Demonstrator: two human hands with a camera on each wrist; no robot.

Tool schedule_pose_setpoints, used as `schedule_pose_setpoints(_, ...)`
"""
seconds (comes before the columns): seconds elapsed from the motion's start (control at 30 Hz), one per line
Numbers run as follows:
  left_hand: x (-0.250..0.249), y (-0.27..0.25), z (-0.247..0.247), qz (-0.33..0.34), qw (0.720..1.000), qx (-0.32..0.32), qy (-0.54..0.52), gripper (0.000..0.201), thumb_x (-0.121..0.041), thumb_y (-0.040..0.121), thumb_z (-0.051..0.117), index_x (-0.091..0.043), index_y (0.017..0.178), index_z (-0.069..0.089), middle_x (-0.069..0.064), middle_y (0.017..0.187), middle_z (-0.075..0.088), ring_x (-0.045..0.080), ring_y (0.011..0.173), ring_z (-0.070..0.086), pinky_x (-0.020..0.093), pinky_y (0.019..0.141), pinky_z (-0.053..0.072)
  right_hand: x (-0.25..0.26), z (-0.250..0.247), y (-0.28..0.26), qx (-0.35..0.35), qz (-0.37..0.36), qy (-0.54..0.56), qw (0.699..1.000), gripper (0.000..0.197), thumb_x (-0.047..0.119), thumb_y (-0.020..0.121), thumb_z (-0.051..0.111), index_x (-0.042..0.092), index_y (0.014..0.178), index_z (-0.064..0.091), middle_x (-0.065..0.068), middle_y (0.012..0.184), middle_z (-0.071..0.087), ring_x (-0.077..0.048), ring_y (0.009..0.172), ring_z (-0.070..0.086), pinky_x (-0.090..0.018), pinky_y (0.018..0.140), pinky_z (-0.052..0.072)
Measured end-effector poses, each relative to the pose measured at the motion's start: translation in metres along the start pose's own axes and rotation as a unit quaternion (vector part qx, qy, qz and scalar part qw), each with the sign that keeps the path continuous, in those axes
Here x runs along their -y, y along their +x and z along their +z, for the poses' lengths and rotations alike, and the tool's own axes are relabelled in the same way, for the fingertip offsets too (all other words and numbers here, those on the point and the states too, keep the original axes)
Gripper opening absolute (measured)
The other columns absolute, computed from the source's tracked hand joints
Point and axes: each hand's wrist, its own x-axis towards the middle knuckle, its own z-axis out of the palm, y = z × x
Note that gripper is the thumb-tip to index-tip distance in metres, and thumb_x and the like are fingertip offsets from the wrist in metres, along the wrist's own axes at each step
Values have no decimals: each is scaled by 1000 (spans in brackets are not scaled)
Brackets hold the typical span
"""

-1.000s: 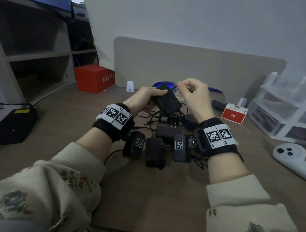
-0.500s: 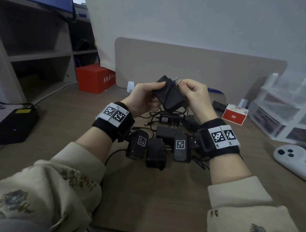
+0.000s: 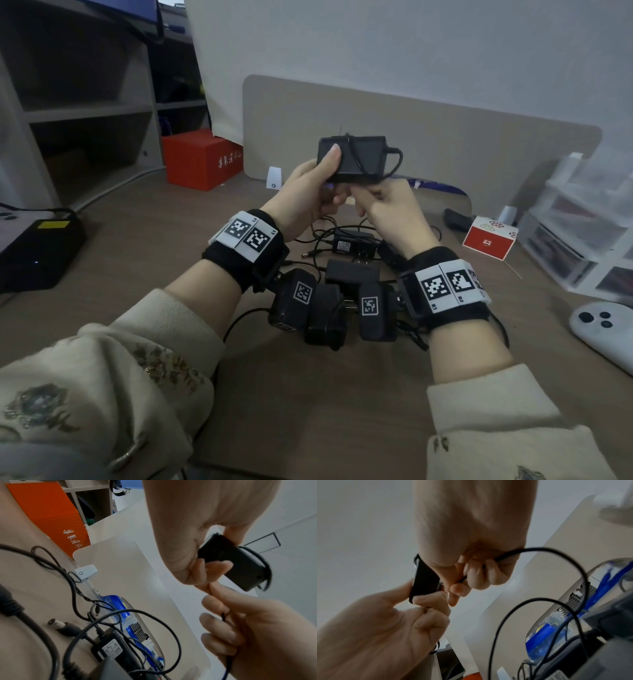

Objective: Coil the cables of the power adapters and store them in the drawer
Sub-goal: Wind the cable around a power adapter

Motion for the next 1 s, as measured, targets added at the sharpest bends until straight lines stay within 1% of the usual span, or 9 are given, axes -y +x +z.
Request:
schedule_pose_setpoints(0.13,2,3,-4,15,998,-59,16,37,-37,106,38,-3,110,53,-3,67,48,9,55,46,21,52,30,0,6,0,31,-5,-13,999,27,16,100,52,29,87,72,15,45,45,-8,53,38,-19,57,35)
schedule_pose_setpoints(0.3,7,4,1,20,995,-86,42,31,-37,105,40,-10,98,54,-3,64,49,9,53,50,22,54,32,3,1,-2,35,11,-29,999,23,13,100,52,12,95,75,23,42,47,3,47,42,-9,55,33)
schedule_pose_setpoints(0.4,10,6,1,16,993,-99,58,32,-39,105,41,-10,99,53,-2,65,49,12,57,49,20,52,33,6,0,-4,50,17,-50,997,27,14,100,52,19,83,71,29,42,48,11,49,47,-10,55,33)
schedule_pose_setpoints(0.47,11,7,0,17,990,-113,78,33,-40,104,42,-9,101,52,-3,65,49,11,56,49,19,50,34,5,1,-4,58,22,-63,996,30,17,100,52,26,75,66,24,44,50,8,48,47,-11,56,33)
schedule_pose_setpoints(0.6,11,9,-10,16,980,-171,101,31,-42,103,45,-13,103,55,-5,67,50,7,55,49,20,52,35,5,2,-5,92,27,-92,991,27,25,99,55,11,89,76,-2,58,50,-12,59,45,-36,75,49)
schedule_pose_setpoints(0.7,11,10,-16,-1,979,-192,72,33,-43,102,47,-11,104,57,-2,69,49,8,54,46,20,49,32,7,4,-5,93,19,-102,990,27,26,98,56,11,92,76,-8,62,54,-15,62,48,-44,85,50)
schedule_pose_setpoints(0.77,10,10,-15,-14,975,-208,74,31,-42,101,50,-12,95,57,-1,68,48,9,52,45,21,48,31,6,3,-5,87,16,-104,991,23,25,97,57,15,94,77,-2,65,62,-13,66,55,-40,85,51)
schedule_pose_setpoints(0.83,10,12,-14,-25,970,-227,77,33,-42,100,52,-11,89,57,1,65,48,11,50,45,22,47,31,5,3,-5,78,14,-106,991,22,24,97,58,15,98,77,2,81,72,-12,80,64,-36,86,53)
schedule_pose_setpoints(1.0,12,14,-17,-48,961,-261,76,45,-43,99,52,0,111,59,1,63,53,9,45,53,23,46,38,4,5,-4,96,23,-96,990,19,24,95,60,16,102,76,5,104,73,-1,98,61,-20,88,48)
